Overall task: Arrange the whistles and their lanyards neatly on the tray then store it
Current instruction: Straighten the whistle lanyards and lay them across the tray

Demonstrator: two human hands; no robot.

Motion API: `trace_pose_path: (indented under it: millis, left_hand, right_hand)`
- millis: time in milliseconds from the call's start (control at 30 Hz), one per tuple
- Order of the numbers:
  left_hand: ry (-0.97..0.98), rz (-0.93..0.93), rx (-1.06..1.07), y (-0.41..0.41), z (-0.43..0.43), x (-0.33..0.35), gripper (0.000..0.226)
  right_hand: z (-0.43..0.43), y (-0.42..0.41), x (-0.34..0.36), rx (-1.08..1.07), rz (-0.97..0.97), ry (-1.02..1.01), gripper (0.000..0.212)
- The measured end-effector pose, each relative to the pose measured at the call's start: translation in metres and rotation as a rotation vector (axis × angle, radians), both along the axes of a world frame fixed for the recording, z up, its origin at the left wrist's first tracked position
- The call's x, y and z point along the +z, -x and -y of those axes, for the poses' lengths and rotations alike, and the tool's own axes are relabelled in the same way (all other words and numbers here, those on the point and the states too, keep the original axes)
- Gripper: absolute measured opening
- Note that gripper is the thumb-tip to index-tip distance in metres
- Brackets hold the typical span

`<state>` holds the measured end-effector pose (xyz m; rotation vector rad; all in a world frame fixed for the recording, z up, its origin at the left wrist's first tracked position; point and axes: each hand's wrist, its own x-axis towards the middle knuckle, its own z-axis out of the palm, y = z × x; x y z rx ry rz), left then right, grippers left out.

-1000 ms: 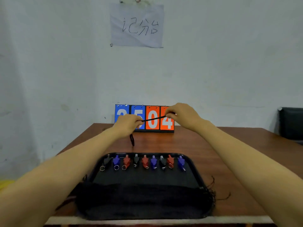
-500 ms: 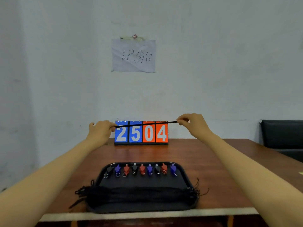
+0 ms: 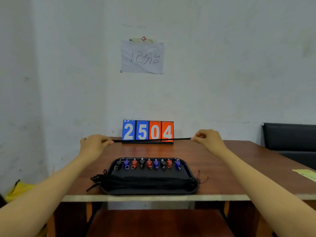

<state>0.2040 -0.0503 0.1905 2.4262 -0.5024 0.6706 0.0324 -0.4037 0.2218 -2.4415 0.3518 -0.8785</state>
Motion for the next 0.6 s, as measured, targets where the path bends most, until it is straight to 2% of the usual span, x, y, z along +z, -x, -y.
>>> trace_pose_path:
  millis: [133,300,467,600]
  left_hand:
    - [-0.063,-0.097,0.018,0.005,-0.010,-0.016,0.026]
    - [0.011,-0.146,-0.013,0.016,-0.022,-0.036,0.005]
    - [-0.012,-0.255,-0.050,0.013,-0.038,-0.058,0.019]
    - [0.006,-0.337,-0.118,0.008,-0.042,-0.072,0.023]
  right_hand:
    - [-0.003,0.010,-0.022,0.022,-0.135,-0.001,0.015]
    - [-0.006,0.023,-0.046,-0.027,-0.114,-0.077,0.015]
    - [-0.002,0.032,-0.068,-0.060,-0.172,-0.180,0.018]
    - [0.002,0.033,-0.077,-0.061,-0.226,-0.183,0.018]
